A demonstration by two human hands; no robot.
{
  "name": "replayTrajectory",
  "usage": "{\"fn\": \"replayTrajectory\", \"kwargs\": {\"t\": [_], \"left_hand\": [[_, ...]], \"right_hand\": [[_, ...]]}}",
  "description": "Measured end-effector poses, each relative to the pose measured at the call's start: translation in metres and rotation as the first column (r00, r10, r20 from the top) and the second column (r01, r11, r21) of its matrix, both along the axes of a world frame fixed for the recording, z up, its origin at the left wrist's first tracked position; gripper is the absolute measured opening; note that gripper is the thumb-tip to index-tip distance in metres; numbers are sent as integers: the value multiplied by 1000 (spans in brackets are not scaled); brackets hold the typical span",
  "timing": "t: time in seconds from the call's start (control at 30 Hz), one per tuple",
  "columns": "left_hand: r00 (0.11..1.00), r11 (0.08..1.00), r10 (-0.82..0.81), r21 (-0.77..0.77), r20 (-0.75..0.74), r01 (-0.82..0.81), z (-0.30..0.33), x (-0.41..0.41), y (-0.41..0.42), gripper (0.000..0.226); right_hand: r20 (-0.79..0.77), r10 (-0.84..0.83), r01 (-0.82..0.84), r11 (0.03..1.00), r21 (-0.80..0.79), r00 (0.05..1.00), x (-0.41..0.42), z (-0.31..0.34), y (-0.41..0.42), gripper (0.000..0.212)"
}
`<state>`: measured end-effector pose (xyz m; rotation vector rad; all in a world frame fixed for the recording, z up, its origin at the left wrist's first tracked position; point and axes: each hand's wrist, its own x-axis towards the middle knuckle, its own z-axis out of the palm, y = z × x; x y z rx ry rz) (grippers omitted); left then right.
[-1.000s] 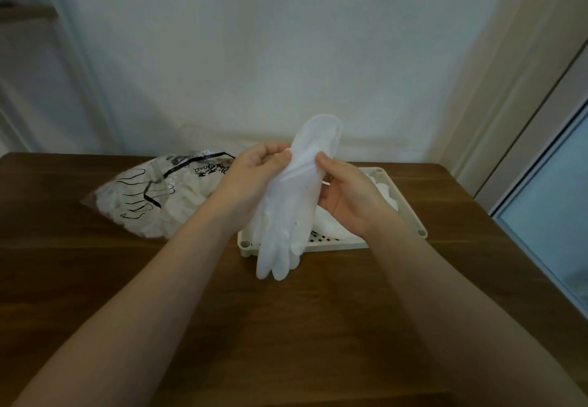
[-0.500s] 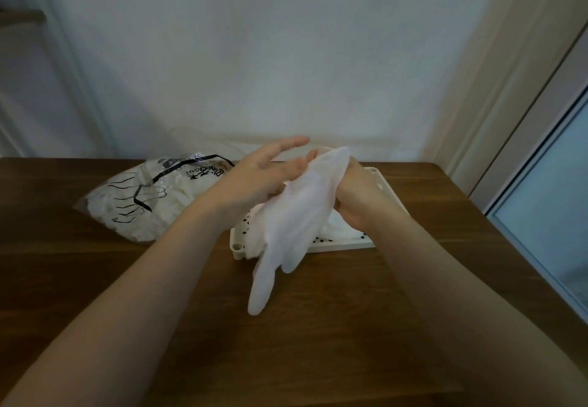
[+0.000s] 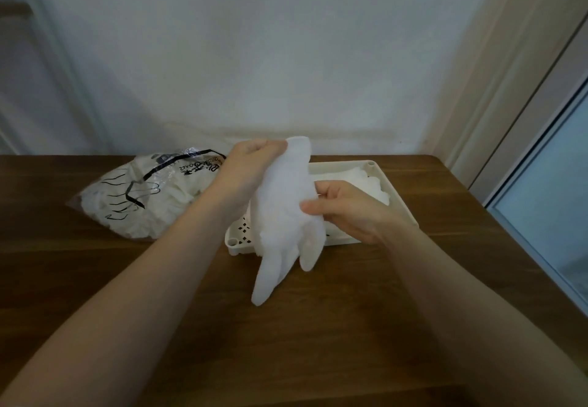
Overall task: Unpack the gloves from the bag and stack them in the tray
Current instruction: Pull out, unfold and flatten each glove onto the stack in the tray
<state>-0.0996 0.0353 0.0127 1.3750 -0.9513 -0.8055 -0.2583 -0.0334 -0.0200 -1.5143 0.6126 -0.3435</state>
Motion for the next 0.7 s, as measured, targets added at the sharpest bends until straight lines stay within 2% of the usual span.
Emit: {"fn": "replayTrajectory", "kwargs": {"t": [0.03,0.1,0.13,0.2,0.3,0.4,0.47,0.63,0.7], "left_hand": [[990,996,-82,32,-116,86,0,3,-1,17],[915,951,-249,101,-317,294,-3,9,0,42],[879,926,-302,104,-368,362,-5,10,2,50],[833,907,-358,55,-422,418,-8,12,2,48],[823,935,-311,2,-476,355,-8,12,-2,31],[934,981,-141,78,-328,176,-14,13,-13,16],[975,991,-62,100,-213,85,-21,15,-18,14],[993,978,-32,207,116,8,-39,18,-24,3],[978,970,-16,240,206,-35,-45,18,-25,9]], "right_hand": [[35,29,-30,998,50,999,-3,-1,-1,30],[126,25,-46,985,164,992,-8,1,-5,34],[145,7,-32,984,173,989,-11,2,-8,36],[112,-11,-1,994,110,994,-14,10,-13,37],[-36,-19,17,997,-72,999,-22,22,-24,29],[-152,-35,17,993,-120,988,-34,32,-38,23],[-240,-31,4,994,-110,970,-43,37,-49,22],[-442,-141,46,974,-220,886,-53,32,-78,20],[-510,-212,43,946,-321,834,-51,31,-81,17]]}}
